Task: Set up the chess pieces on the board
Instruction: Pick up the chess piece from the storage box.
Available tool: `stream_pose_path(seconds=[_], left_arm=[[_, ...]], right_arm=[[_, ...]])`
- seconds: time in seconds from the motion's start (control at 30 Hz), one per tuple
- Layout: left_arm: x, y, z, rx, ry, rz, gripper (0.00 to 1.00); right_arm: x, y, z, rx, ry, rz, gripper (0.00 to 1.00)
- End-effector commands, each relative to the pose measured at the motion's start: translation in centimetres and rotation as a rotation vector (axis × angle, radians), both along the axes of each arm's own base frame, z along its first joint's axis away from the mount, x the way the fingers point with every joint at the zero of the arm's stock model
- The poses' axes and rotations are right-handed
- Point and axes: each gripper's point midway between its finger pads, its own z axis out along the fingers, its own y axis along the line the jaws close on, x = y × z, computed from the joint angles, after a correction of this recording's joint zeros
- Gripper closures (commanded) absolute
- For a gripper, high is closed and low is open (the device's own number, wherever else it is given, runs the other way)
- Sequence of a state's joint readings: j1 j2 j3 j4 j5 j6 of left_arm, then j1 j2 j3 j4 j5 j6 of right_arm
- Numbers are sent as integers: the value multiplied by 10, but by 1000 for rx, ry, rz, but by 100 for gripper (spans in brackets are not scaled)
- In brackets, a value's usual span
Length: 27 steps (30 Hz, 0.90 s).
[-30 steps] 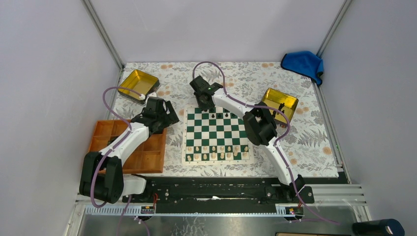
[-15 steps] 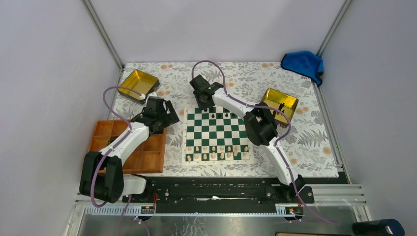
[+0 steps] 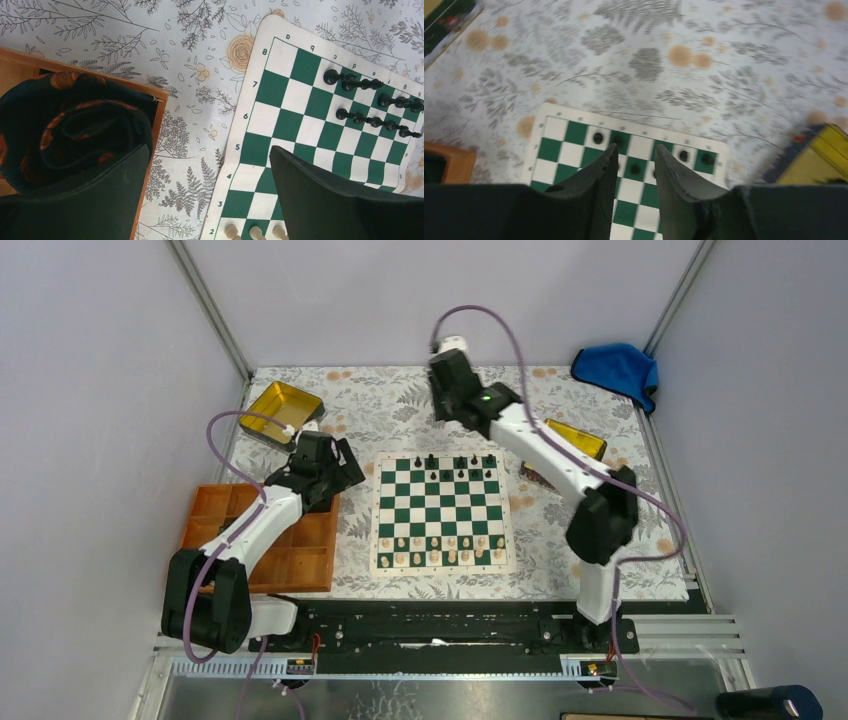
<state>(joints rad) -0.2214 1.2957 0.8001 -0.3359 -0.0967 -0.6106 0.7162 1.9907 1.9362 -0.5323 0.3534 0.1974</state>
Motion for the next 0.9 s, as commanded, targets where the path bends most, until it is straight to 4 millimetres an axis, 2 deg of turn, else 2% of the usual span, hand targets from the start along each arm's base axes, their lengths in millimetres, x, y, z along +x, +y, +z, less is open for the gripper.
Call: stream_pose_path(seconds=[0.0, 0.1, 0.2, 0.37, 0.57, 0.87], left_arm=[[15, -1, 23, -10, -76, 8, 1], [18, -3, 25, -20, -81, 8, 1], [19, -4, 25, -23, -82, 7, 1], [17, -6, 23, -26, -80, 3, 1], [14, -5, 23, -20, -80, 0, 1], [10, -3, 20, -11, -70, 3, 1]], right_arm=[[12, -102, 28, 26, -59, -257, 61], [4, -160, 11, 8, -16, -390, 61], [-8, -206, -12, 12, 46, -495, 61], [-25, -258, -53, 56, 159, -632, 61], [-35, -274, -89, 91, 253, -699, 62], [-40, -286, -117, 102, 317, -737, 63]])
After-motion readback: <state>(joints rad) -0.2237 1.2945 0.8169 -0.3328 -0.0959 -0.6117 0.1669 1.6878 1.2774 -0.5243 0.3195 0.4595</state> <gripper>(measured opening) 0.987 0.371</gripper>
